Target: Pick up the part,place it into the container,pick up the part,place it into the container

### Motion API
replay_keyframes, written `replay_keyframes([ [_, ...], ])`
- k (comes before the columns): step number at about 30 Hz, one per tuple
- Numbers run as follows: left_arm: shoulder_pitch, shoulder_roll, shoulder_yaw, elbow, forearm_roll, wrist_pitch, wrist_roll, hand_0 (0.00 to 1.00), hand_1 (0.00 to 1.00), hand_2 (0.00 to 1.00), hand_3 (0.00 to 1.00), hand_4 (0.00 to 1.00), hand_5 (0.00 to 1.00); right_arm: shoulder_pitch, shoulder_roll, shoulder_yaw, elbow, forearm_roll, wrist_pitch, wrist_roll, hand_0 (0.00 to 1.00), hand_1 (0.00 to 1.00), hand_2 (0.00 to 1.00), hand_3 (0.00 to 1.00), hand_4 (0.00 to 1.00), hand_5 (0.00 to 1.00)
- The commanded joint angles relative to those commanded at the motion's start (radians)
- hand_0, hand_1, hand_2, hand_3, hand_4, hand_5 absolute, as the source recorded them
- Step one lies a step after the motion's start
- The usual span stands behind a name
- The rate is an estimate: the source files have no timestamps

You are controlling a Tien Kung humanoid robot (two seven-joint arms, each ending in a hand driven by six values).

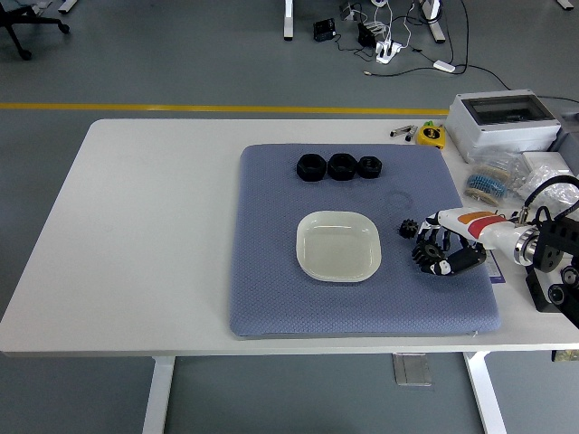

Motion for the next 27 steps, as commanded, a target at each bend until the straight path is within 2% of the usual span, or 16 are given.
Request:
replay_keyframes([
  [7,0.000,0.001,0.006,0.000,-0.009,0.002,-0.003,0.726,0.729,0.765,0.676,0.711,0.674,0.016,0.006,0.002,0.050,-0.019,0.002,-0.004,0.211,0.402,0.477,0.505,0.708,0.306],
  [14,-0.001,0.001,0.005,0.000,-0.009,0.004,-0.003,0.726,0.729,0.767,0.677,0.711,0.674,0.077,0.037,-0.037,0.093,-0.034,-0.004,-0.006,0.210,0.403,0.477,0.506,0.708,0.318],
  [20,-0.003,0.002,0.004,0.000,-0.007,0.003,-0.001,0.726,0.729,0.768,0.679,0.711,0.676,0.143,0.096,-0.099,0.090,-0.066,-0.029,0.004,0.209,0.400,0.478,0.505,0.703,0.330],
  [27,-0.010,0.005,0.011,-0.001,-0.018,0.006,-0.004,0.726,0.729,0.767,0.678,0.711,0.674,0.219,0.175,-0.173,0.029,-0.159,-0.057,0.010,0.209,0.399,0.480,0.506,0.700,0.338],
])
